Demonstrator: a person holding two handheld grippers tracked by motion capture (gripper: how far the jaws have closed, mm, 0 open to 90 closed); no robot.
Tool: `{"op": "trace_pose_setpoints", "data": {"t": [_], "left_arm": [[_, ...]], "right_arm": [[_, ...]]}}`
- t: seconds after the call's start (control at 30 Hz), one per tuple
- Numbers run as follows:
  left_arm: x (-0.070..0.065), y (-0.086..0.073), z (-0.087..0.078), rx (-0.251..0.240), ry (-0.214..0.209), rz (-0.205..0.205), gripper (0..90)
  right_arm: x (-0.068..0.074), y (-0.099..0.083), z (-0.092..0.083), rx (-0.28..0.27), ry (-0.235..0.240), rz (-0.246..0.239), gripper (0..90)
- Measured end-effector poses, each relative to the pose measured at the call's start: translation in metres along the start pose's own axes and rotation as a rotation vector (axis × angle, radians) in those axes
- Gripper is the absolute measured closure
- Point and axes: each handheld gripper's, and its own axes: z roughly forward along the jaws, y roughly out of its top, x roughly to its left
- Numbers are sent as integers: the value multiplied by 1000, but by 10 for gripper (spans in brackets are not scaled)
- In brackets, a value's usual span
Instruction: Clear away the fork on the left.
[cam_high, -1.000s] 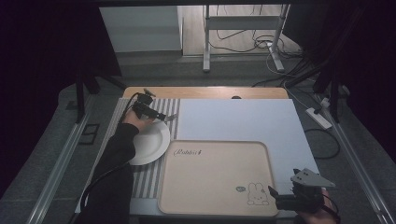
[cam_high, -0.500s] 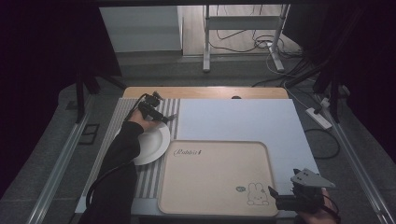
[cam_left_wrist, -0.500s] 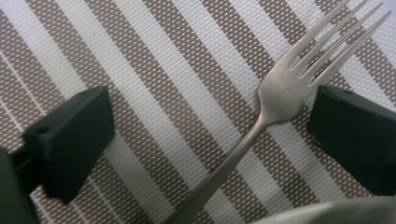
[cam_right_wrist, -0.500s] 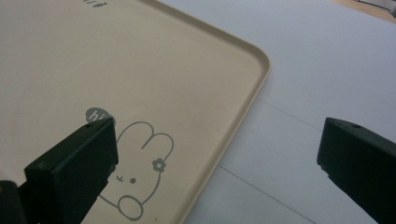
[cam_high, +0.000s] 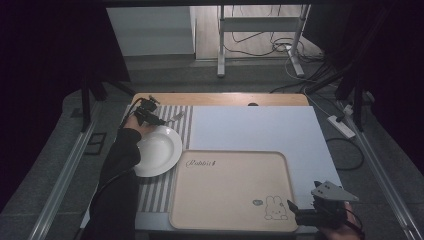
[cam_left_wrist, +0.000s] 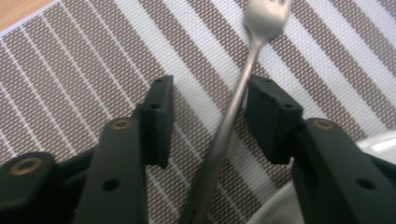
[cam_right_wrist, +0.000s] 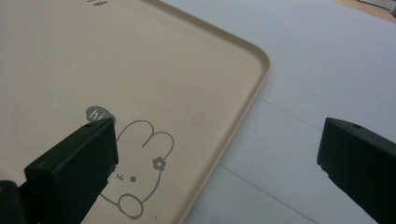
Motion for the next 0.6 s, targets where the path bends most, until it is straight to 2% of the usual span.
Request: {"op": "trace_pose_setpoints", "data": {"t": [0.13, 0.3, 0.4, 0.53, 0.6], "left_arm": [[6, -6, -3, -2, -13, -9, 622], [13, -15, -8, -1, -31, -34, 787], [13, -18, -10, 6, -44, -11, 824], [15, -20, -12, 9, -28, -15, 830], [21, -25, -17, 0, -18, -33, 831]], "right_arm": [[0, 0, 0, 1, -1, -2, 0], [0, 0, 0, 1, 0, -3, 0], [1, 0, 0, 4, -1, -4, 0], [1, 0, 0, 2, -1, -4, 0], [0, 0, 0, 4, -1, -3, 0]]}}
